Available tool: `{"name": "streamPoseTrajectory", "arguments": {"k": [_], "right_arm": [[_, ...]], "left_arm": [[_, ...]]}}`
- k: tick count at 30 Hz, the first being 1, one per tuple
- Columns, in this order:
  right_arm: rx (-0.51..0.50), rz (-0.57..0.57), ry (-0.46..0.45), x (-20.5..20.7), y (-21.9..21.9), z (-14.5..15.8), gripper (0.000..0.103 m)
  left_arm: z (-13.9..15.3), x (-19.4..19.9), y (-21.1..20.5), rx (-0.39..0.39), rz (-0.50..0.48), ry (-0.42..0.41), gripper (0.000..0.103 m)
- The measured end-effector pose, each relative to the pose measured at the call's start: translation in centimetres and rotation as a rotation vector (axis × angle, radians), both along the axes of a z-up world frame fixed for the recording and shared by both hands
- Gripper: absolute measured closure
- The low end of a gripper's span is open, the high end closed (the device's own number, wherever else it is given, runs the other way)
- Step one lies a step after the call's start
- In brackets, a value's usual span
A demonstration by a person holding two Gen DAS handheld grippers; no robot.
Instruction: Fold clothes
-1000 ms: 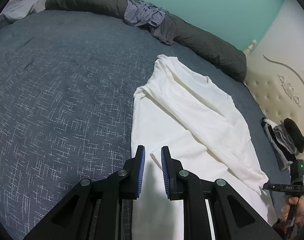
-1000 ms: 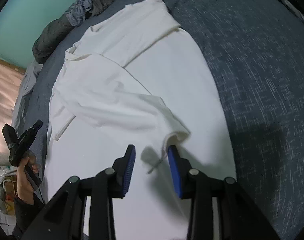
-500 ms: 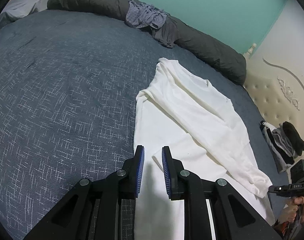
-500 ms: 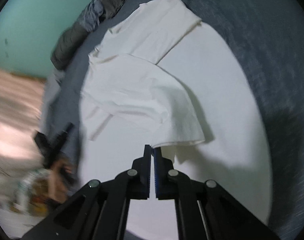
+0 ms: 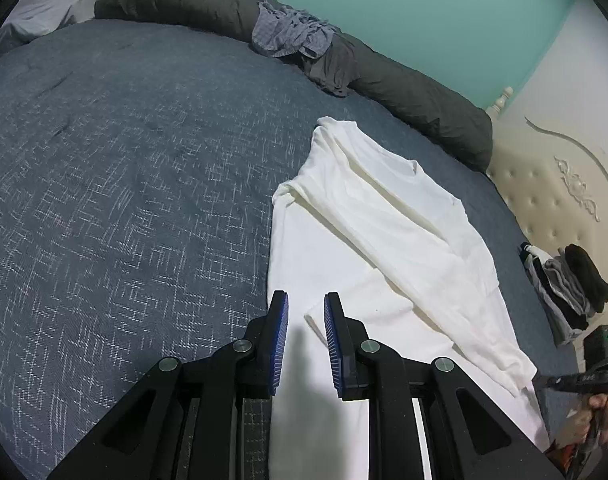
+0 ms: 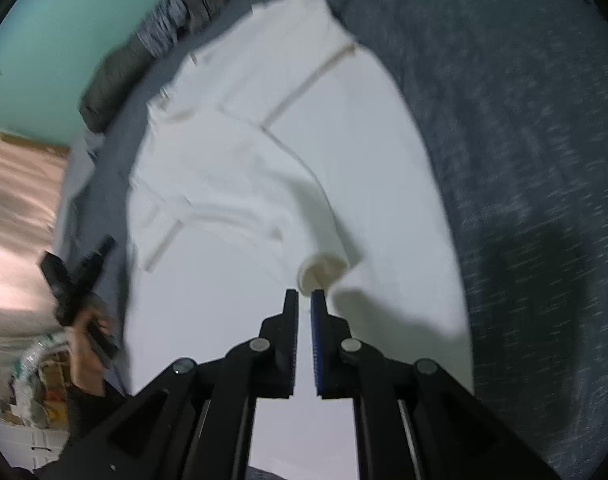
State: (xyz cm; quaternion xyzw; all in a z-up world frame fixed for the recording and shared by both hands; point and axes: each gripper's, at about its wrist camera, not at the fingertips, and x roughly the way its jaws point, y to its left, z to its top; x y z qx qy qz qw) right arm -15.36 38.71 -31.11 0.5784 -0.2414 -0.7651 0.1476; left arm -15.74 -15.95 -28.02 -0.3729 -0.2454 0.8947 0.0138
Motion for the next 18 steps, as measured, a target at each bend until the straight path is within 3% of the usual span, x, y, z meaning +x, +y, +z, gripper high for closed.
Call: {"name": "streamPoseTrajectory", "arguments": {"k": [3, 7, 9, 10, 11, 18], "right_arm": [[0.043, -0.055, 0.035, -0.5, 1.5, 0.6, 0.097], [0.101, -0.061, -0.029, -1.4, 1.2, -1.1, 0.096], [0.121, -0.055, -0.060, -1.4, 0.9, -1.7, 0.086], [0.119, -0.043, -0.060, -1.3, 0.7, -1.9, 0.074], [0.130, -0.025, -0.055, -1.2, 0.3, -2.0, 0.068], [0.256, 0.063, -0.009, -1.0, -1.7, -2.3, 0.068]], "left_arm": [[0.0, -0.1, 0.0, 0.002, 0.000, -0.001, 0.080], [-0.1, -0.2, 0.2, 0.000, -0.005, -0.003, 0.078], [-0.1, -0.2, 0.2, -0.002, -0.007, -0.003, 0.078], [-0.1, -0.2, 0.2, 0.000, -0.006, -0.003, 0.078], [-0.1, -0.2, 0.1, 0.003, -0.006, -0.003, 0.078], [-0.2, -0.4, 0.2, 0.005, -0.015, -0.005, 0.077]]}}
